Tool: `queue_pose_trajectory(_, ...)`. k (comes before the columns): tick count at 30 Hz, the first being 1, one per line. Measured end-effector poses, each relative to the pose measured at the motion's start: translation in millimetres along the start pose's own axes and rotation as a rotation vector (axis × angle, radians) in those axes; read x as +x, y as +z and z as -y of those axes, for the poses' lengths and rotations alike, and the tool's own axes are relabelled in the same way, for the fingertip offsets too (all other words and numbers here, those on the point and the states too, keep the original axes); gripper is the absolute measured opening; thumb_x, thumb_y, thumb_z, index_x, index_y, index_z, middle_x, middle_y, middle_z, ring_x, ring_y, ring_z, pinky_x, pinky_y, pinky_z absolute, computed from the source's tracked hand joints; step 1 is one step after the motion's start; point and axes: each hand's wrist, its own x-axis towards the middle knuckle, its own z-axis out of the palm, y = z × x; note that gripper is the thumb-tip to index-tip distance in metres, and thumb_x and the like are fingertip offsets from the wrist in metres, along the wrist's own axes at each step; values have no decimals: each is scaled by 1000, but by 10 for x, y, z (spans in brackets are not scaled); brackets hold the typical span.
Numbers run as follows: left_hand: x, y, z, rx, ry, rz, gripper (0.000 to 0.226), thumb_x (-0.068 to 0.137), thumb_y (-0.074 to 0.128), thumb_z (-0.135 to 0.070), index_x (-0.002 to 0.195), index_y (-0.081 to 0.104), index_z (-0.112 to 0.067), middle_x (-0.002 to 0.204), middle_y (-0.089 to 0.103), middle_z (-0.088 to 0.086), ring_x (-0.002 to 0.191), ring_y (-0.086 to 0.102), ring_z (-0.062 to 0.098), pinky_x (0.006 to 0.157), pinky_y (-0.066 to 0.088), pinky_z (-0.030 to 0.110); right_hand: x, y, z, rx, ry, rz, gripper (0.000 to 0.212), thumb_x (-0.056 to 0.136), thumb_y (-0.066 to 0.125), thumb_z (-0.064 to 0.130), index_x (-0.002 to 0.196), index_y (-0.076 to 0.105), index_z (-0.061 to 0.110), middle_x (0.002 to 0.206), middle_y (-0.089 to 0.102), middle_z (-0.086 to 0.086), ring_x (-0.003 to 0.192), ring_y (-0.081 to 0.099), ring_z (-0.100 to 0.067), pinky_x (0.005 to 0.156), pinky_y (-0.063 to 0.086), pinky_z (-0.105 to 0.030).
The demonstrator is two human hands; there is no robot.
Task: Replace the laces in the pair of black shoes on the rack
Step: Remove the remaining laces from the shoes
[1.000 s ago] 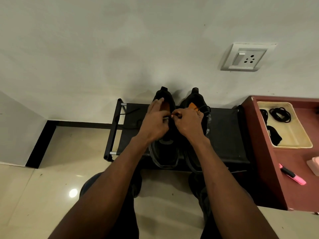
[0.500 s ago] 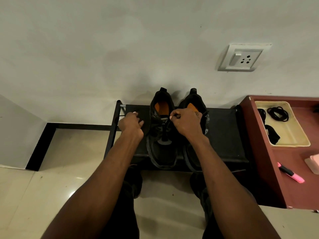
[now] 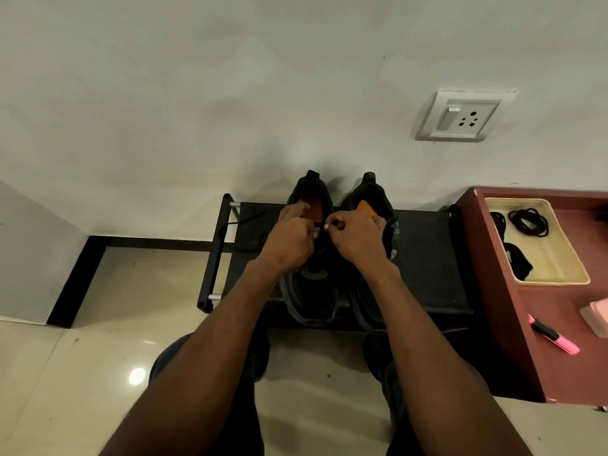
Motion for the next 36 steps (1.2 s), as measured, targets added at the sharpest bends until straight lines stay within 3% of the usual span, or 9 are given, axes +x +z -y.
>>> queue_pose_trajectory(4, 8, -227, -65, -393, -270, -437, 16, 100, 56, -10, 92, 66, 0, 132, 42, 5, 99, 55, 8, 75, 42, 5, -13, -20, 1, 10, -6, -4, 16, 93, 61, 28, 96, 76, 30, 82, 67, 10, 99, 55, -14, 99, 19, -40)
queue_pose_trajectory(10, 21, -438, 318, -868, -670, -1040, 17, 88, 54, -3, 85, 71, 0, 88, 65, 13, 73, 61, 15, 74, 56, 33, -34, -3, -1, -5, -40, -20, 15, 94, 61, 30, 95, 76, 29, 74, 59, 14, 98, 54, -13, 105, 22, -45)
queue_pose_trajectory(13, -14, -404, 237, -508, -371, -781, 31, 90, 57, 0, 109, 67, -23, 133, 48, 12, 119, 52, 15, 96, 44, 12, -40, 11, 4, 6, -42, -14, 15, 94, 61, 31, 97, 76, 28, 76, 57, 14, 102, 55, -16, 107, 20, -46)
queue_pose_trajectory(15, 3, -334, 148, -395, -168, -426, 45, 91, 62, -5, 117, 65, -42, 149, 40, 10, 142, 33, 24, 115, 36, 31, -36, 0, 10, 9, -41, -8, 16, 95, 62, 32, 101, 76, 27, 83, 63, 10, 106, 55, -17, 107, 19, -46)
queue_pose_trajectory(18, -1, -167, 65, 7, -48, 84, 31, 94, 66, -22, 124, 69, -24, 163, 18, 10, 150, 5, 33, 122, 14, 44, -23, 12, -9, 23, -47, 7, 18, 94, 63, 33, 104, 76, 25, 91, 70, 5, 105, 57, -18, 107, 28, -46)
queue_pose_trajectory(21, 31, -75, 111, 87, 11, 181, 22, 94, 66, -27, 111, 76, -17, 160, 28, 13, 149, 13, 34, 120, 18, 40, -16, 23, -26, 71, -78, -2, 16, 92, 65, 31, 98, 77, 22, 81, 69, 4, 84, 60, -17, 85, 50, -43)
queue_pose_trajectory(25, 35, -223, 89, -372, -182, -198, 13, 93, 67, -16, 86, 75, -10, 131, 61, 7, 117, 59, 21, 100, 45, 31, -15, 20, -17, 83, -97, -1, 15, 93, 65, 28, 96, 77, 19, 68, 59, 8, 68, 51, -10, 68, 43, -32)
queue_pose_trajectory(30, -17, -333, 18, -881, -575, -767, 31, 92, 62, -2, 70, 66, -23, 74, 67, -2, 75, 68, 18, 74, 56, 33, -43, 48, -4, 18, -74, -8, 18, 95, 60, 35, 103, 74, 27, 84, 65, 6, 99, 58, -21, 101, 35, -45)
queue_pose_trajectory(36, 42, -446, 211, -838, -629, -1160, 26, 95, 60, -7, 120, 58, -1, 123, 60, 17, 111, 63, 27, 96, 50, 27, -152, 57, 80, -181, -56, -93, 25, 100, 53, 34, 115, 71, 27, 98, 69, -1, 114, 49, -23, 87, 16, -37)
